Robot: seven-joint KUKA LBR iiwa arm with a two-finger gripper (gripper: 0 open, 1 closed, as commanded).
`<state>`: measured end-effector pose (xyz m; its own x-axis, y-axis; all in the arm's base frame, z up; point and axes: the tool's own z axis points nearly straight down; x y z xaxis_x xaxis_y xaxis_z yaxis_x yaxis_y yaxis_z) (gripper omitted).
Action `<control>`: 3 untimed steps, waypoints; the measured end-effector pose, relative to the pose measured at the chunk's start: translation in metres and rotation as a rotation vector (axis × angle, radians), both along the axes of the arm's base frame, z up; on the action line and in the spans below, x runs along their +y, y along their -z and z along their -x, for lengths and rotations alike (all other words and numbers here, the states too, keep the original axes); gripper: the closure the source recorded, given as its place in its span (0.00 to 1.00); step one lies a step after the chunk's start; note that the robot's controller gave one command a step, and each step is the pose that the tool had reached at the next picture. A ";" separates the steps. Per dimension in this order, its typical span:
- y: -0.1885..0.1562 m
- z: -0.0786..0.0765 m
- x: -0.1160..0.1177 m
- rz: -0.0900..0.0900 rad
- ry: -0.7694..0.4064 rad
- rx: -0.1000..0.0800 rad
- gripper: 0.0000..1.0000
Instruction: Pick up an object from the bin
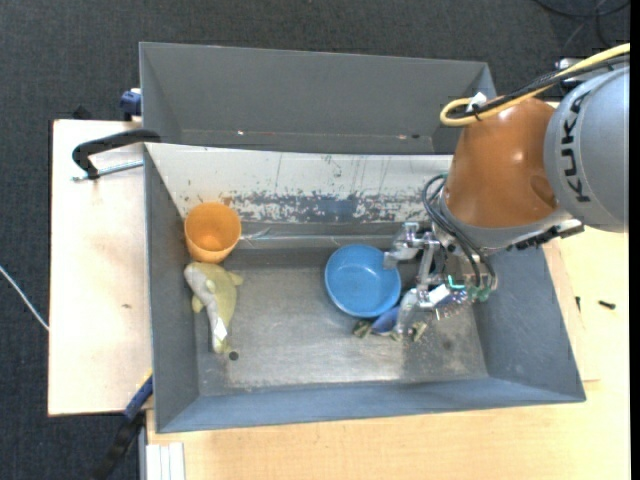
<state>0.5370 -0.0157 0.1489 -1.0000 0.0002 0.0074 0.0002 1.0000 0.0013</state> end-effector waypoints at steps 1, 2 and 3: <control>0.070 0.003 0.020 -0.002 -0.180 -0.005 0.00; 0.068 0.003 0.020 -0.001 -0.179 -0.006 1.00; -0.097 -0.013 -0.062 0.004 -0.494 -0.019 1.00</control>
Offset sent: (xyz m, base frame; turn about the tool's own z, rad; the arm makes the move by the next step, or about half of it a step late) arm -0.0030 0.0185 -0.0698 -0.1805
